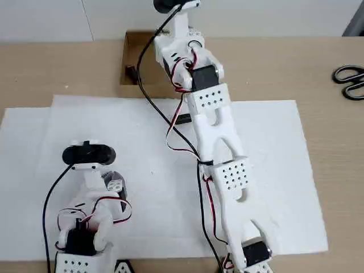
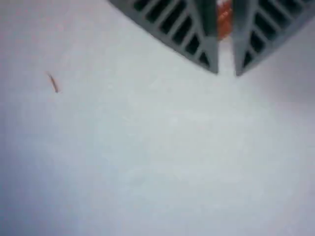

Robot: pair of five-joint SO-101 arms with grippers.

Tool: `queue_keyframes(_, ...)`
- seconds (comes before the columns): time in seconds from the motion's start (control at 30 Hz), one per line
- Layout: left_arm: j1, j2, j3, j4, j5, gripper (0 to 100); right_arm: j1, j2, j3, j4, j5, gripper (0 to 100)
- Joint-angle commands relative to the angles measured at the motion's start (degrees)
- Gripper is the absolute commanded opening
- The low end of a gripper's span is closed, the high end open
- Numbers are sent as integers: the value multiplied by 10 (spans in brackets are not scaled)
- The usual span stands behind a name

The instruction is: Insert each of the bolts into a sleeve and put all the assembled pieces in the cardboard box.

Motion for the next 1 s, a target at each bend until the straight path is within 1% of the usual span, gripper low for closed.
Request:
queue_keyframes(0.0, -2, -5, -2, -7, 3, 7, -4, -17, -27, 87, 6, 146)
queue_keyframes(0.1, -2, -5, -2, -7, 3, 7, -5, -17, -27, 168, 10, 147)
queue_keyframes(0.13, -2, -5, -2, -7, 2, 7, -3, -17, -27, 195, 25, 147)
queue_keyframes(0.27, 3, -5, -2, -7, 2, 7, 1, -11, -27, 280, 142, 144)
queue_keyframes(0.33, 4, -5, -2, -7, 2, 7, 0, -11, -25, 305, 201, 144)
queue_keyframes(0.67, 4, -5, -2, -7, 2, 7, -2, -11, 60, 309, 419, 146)
queue_keyframes(0.97, 1, -5, -2, -7, 2, 7, -10, -13, 156, 310, 520, 146)
